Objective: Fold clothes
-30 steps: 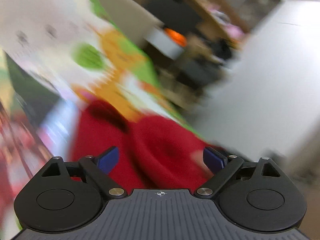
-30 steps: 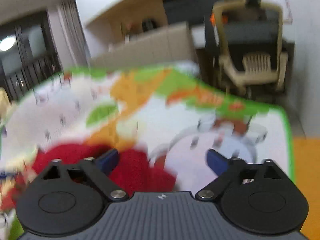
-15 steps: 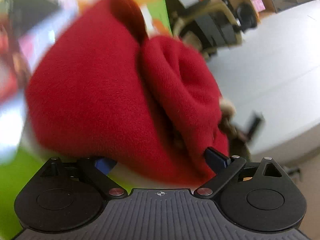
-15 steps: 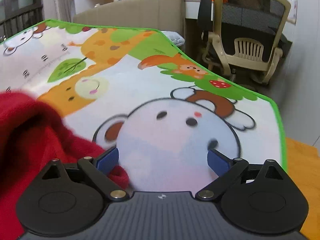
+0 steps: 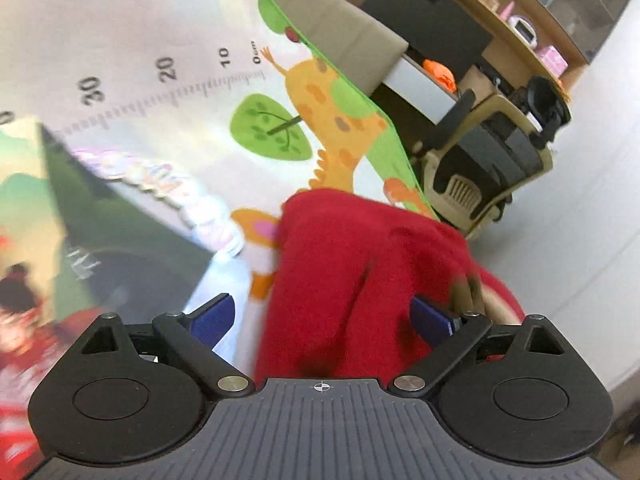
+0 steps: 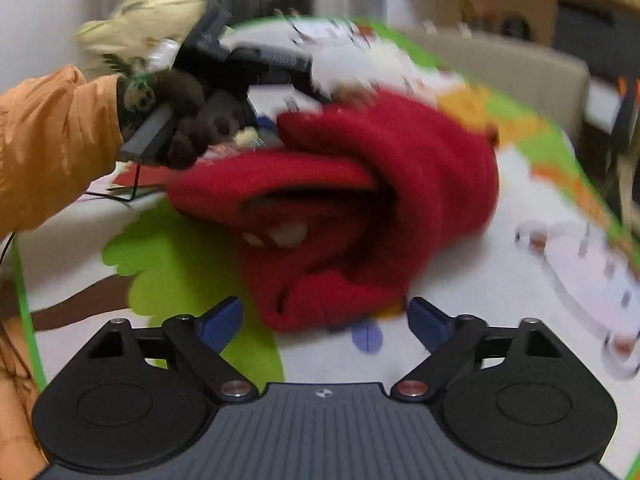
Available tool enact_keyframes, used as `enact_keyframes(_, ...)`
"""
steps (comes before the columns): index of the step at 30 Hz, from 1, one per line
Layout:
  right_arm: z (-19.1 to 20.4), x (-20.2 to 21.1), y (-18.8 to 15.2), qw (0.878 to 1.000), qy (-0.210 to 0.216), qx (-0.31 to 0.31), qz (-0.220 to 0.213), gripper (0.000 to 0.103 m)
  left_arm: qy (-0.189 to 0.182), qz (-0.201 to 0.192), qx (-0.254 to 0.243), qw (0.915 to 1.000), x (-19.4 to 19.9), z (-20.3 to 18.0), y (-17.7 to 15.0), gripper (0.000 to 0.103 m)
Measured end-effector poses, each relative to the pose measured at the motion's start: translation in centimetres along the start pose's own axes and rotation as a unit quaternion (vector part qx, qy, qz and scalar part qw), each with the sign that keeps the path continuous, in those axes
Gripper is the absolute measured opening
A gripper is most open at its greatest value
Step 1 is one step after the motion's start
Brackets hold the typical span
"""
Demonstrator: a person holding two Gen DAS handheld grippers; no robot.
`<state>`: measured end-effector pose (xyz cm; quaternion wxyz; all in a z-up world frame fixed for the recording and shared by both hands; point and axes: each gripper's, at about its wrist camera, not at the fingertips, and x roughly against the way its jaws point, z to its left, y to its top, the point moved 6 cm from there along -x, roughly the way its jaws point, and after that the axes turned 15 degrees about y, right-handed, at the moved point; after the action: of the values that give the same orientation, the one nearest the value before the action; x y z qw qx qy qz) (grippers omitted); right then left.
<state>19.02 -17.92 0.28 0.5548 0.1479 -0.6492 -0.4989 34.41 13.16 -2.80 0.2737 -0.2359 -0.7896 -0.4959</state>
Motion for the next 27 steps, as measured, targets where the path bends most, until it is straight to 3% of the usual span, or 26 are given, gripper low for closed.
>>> enact_keyframes(5, -2.9, 5.2, 2.5, 0.994, -0.027, -0.053, -0.096, 0.100, -0.039, 0.011, -0.035, 0.9985, 4.8, -0.2, -4.4, 0.098)
enact_keyframes(7, -5.0, 6.4, 3.7, 0.987, -0.045, -0.082, -0.129, 0.103, -0.052, -0.033, -0.073, 0.9954, 7.4, -2.0, -5.4, 0.098)
enact_keyframes(9, -7.5, 6.9, 5.0, 0.980, -0.069, -0.112, -0.151, 0.103, -0.070, -0.092, -0.114, 0.9867, 10.7, -4.0, -6.4, 0.098)
enact_keyframes(11, -10.4, 6.0, 6.3, 0.974, -0.072, -0.147, -0.154, 0.103, -0.138, -0.100, -0.146, 0.9745, 12.7, -6.7, -7.6, 0.098)
enact_keyframes(13, -13.6, 4.0, 8.2, 0.973, -0.077, -0.165, -0.143, 0.103, -0.203, -0.057, -0.177, 0.9613, 13.0, -9.6, -9.9, 0.098)
enact_keyframes(17, -19.8, -1.9, 12.8, 0.975, -0.127, -0.149, -0.107, 0.102, -0.222, 0.003, -0.247, 0.9432, 10.1, -13.3, -14.5, 0.098)
enact_keyframes(20, -23.2, -6.5, 15.2, 0.977, -0.136, -0.148, -0.074, 0.102, -0.224, 0.020, -0.262, 0.9384, 8.5, -13.7, -16.2, 0.098)
enact_keyframes(22, -24.2, -10.0, 15.1, 0.980, -0.144, -0.135, -0.019, 0.100, -0.225, 0.031, -0.272, 0.9351, 7.5, -14.0, -17.3, 0.098)
enact_keyframes(24, -25.0, -12.8, 13.3, 0.975, -0.196, -0.078, 0.065, 0.100, -0.225, 0.030, -0.276, 0.9340, 7.7, -13.9, -17.7, 0.098)
enact_keyframes(25, -25.4, -13.3, 12.2, 0.974, -0.199, -0.070, 0.082, 0.100, -0.228, 0.034, -0.275, 0.9335, 7.7, -13.8, -17.8, 0.098)
enact_keyframes(27, -26.9, -12.4, 10.4, 0.973, -0.175, -0.142, 0.056, 0.100, -0.231, 0.041, -0.269, 0.9342, 7.6, -13.6, -17.8, 0.098)
